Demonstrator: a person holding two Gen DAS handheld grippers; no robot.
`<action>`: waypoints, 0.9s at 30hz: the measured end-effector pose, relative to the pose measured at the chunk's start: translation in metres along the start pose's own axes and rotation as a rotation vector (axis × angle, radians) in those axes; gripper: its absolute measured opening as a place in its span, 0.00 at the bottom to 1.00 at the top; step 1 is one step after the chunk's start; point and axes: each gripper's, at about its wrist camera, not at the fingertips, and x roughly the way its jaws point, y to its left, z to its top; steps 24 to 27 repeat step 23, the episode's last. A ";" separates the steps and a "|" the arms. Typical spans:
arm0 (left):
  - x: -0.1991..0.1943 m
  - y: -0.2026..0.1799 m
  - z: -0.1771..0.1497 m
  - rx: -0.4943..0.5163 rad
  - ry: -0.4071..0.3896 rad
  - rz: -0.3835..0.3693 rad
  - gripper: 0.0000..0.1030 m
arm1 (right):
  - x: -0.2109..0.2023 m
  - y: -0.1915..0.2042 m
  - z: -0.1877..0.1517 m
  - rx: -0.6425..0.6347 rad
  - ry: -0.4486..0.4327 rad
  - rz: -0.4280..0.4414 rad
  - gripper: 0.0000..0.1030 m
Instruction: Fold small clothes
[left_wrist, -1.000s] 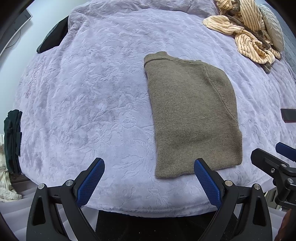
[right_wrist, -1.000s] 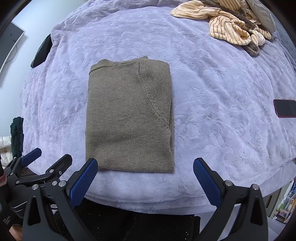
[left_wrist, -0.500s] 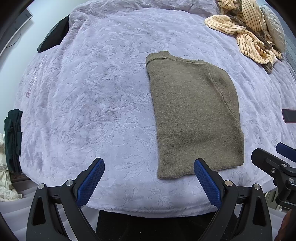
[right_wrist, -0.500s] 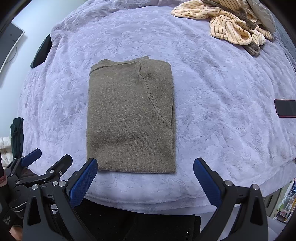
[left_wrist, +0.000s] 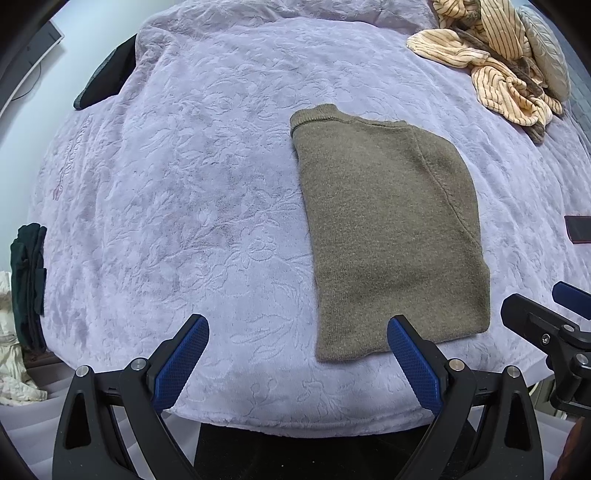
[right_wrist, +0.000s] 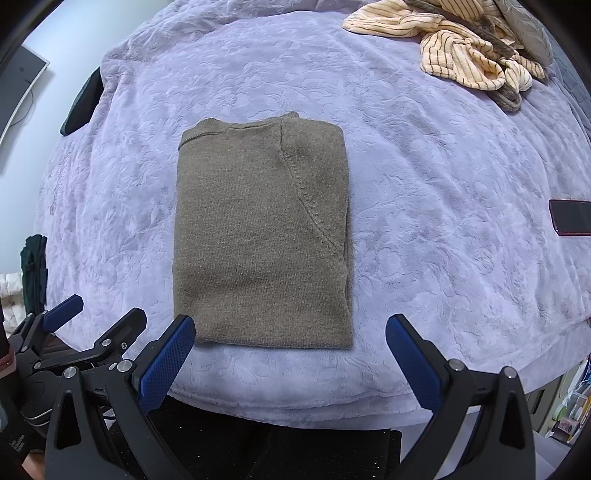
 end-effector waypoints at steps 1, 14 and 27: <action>0.000 0.000 0.000 -0.001 0.001 -0.001 0.95 | 0.000 0.000 0.000 0.000 0.000 0.001 1.00; 0.005 0.004 0.002 -0.015 0.013 0.000 0.95 | 0.004 0.003 0.001 -0.001 0.006 0.002 1.00; 0.003 0.002 0.003 0.002 -0.006 0.013 0.95 | 0.007 0.000 0.002 -0.004 0.012 0.005 1.00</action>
